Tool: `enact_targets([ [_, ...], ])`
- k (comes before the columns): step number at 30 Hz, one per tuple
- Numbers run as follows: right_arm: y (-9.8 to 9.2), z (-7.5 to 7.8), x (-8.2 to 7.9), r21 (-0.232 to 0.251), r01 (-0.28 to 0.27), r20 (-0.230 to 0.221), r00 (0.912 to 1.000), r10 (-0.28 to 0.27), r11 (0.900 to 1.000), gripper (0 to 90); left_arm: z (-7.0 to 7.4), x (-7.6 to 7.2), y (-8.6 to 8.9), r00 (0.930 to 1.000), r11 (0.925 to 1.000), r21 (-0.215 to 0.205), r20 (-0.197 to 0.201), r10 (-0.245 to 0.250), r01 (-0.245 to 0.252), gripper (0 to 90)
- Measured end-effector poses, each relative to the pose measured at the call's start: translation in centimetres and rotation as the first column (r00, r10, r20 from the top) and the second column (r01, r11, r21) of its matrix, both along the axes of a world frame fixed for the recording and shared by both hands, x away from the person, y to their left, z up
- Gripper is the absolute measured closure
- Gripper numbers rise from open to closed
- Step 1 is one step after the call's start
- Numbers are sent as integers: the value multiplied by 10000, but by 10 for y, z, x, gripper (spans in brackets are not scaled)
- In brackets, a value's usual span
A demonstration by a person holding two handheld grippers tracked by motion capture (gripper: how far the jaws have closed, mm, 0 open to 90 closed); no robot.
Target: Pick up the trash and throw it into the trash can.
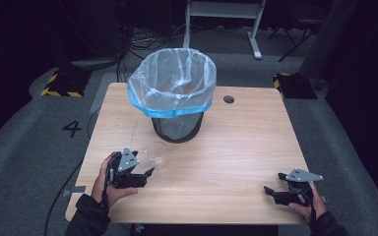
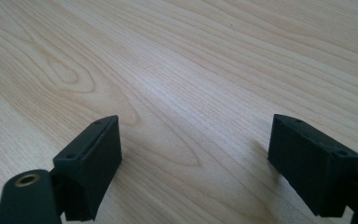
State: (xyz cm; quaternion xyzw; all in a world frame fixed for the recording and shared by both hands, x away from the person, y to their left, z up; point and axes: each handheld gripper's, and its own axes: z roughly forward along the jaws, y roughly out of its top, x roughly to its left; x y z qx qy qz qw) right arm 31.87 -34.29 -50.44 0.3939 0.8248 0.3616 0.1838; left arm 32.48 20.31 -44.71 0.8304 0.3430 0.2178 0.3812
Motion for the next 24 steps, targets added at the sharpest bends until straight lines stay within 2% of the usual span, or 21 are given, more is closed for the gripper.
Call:
enact_targets([
  [3,0,0,0,3,-11,2,10000,11,10000,173,3,-1,-3,9999,9999,-75,129,-95,96,198],
  [4,0,0,0,5,-25,6,10000,25,10000,173,5,-1,-4,9997,9997,30,106,-235,235,198],
  [10,0,0,0,6,-31,6,10000,31,10000,173,10,-2,-9,9990,9994,59,284,-334,333,198],
  [17,0,0,0,8,-45,2,10000,45,10000,173,14,0,-19,9983,9991,-134,416,-403,409,197],
  [18,0,0,0,9,-49,9,10000,49,10000,173,15,0,-21,9978,9987,57,433,-510,508,197],
  [20,0,0,0,9,-56,7,10000,56,10000,172,15,1,-25,9970,9979,75,429,-644,642,197],
  [22,0,0,0,14,-68,-1,10000,68,10000,173,15,1,-27,9971,9981,51,447,-619,617,197],
  [24,0,0,0,9,-55,-20,10000,55,10000,172,15,3,-33,9976,9981,287,409,-556,545,205],
])
